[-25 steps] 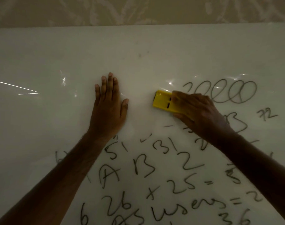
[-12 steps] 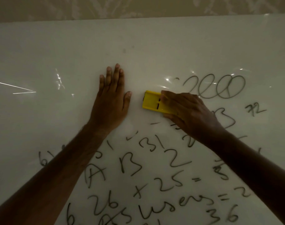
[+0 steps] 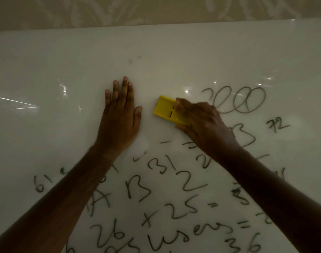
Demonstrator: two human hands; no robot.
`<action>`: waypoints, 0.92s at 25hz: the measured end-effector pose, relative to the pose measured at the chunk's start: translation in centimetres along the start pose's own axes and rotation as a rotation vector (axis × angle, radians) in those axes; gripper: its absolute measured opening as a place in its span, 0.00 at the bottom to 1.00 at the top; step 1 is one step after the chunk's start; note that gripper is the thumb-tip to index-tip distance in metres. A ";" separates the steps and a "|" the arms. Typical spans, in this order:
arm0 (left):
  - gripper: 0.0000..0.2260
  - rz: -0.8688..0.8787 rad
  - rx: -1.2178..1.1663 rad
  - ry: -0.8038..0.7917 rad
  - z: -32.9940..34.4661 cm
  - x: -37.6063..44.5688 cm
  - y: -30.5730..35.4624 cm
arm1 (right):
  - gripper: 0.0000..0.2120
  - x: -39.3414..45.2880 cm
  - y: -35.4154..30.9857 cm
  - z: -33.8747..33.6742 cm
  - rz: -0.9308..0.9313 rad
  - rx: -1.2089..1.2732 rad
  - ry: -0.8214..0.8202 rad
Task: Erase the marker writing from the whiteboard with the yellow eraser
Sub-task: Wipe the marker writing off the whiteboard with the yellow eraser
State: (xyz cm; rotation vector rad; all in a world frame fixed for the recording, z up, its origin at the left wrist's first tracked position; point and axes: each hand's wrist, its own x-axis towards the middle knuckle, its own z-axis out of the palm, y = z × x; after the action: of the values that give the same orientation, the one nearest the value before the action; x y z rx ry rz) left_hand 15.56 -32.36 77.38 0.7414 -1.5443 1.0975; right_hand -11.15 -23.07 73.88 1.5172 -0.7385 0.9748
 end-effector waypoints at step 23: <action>0.33 0.023 -0.030 -0.028 0.7 1.6 3.0 | 0.26 0.2 10.1 -4.2 0.151 -0.139 0.002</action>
State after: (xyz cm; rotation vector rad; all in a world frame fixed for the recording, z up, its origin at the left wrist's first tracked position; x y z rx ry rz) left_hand 12.22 -31.74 78.11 0.7235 -1.5932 1.0824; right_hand -20.55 -20.64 78.89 1.3544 -0.9109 1.0154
